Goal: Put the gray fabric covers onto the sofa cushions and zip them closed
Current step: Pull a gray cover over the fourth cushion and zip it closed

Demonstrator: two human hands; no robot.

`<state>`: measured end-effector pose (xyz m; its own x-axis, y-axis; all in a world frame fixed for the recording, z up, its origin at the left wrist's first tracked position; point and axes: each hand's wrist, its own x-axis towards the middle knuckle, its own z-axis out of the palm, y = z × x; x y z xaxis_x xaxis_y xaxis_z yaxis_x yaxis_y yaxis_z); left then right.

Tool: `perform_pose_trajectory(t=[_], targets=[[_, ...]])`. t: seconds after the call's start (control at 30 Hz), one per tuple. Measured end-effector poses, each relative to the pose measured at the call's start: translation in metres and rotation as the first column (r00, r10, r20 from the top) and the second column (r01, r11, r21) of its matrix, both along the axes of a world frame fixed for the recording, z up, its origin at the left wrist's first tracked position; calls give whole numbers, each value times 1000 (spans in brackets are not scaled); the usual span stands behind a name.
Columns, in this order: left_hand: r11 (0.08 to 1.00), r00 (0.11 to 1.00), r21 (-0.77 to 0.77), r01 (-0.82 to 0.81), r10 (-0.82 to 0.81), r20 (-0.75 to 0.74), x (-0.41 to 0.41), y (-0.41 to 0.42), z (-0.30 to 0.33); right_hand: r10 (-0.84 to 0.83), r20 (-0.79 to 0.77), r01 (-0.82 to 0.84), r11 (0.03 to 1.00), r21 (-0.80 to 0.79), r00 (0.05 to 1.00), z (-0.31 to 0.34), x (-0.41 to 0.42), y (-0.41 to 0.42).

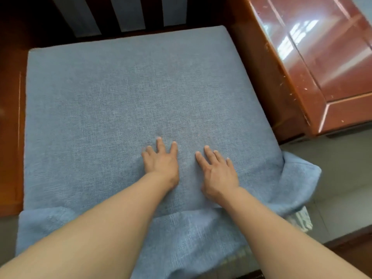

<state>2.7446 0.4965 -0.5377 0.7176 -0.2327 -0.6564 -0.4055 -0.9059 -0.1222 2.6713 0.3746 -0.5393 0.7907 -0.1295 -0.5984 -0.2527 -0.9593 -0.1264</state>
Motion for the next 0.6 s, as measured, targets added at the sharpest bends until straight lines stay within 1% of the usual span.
perform_pose_trajectory(t=[0.07, 0.13, 0.17, 0.2, 0.27, 0.3, 0.37, 0.43, 0.5, 0.57, 0.6], targets=[[997, 997, -63, -46, 43, -60, -14, -2, 7, -27, -25, 27, 1000, 2, 999, 8, -16, -8], [983, 995, -170, -67, 53, -86, -36, -5, 15, -114, 28, 113, 993, 30, 993, 19, -33, -17], [965, 994, -244, -93, 75, -83, -52, -9, 21, -152, 101, 148, 988, 49, 983, 24, -45, -22], [940, 993, -320, -120, 107, -59, -67, -13, 26, -167, 208, 159, 986, 56, 964, 29, -57, -27], [885, 984, -451, -117, 165, 67, -97, -19, 33, -155, 467, 155, 987, 39, 871, 35, -82, -36], [862, 975, -499, -87, 176, 134, -114, -23, 36, -166, 572, 171, 984, 46, 803, 36, -97, -41], [807, 958, -591, 8, 164, 236, -146, -28, 37, -199, 685, 202, 976, 77, 701, 37, -123, -52], [741, 930, -661, 122, 147, 337, -174, -33, 35, -199, 725, 209, 975, 77, 659, 37, -145, -65], [702, 898, -674, 231, 113, 425, -198, -42, 35, -189, 755, 216, 974, 65, 628, 35, -167, -79], [680, 864, -633, 370, -1, 504, -217, -55, 36, -177, 767, 226, 973, 43, 617, 31, -184, -94], [656, 847, -611, 444, -84, 525, -223, -61, 36, -180, 768, 236, 971, 38, 615, 29, -190, -99]])
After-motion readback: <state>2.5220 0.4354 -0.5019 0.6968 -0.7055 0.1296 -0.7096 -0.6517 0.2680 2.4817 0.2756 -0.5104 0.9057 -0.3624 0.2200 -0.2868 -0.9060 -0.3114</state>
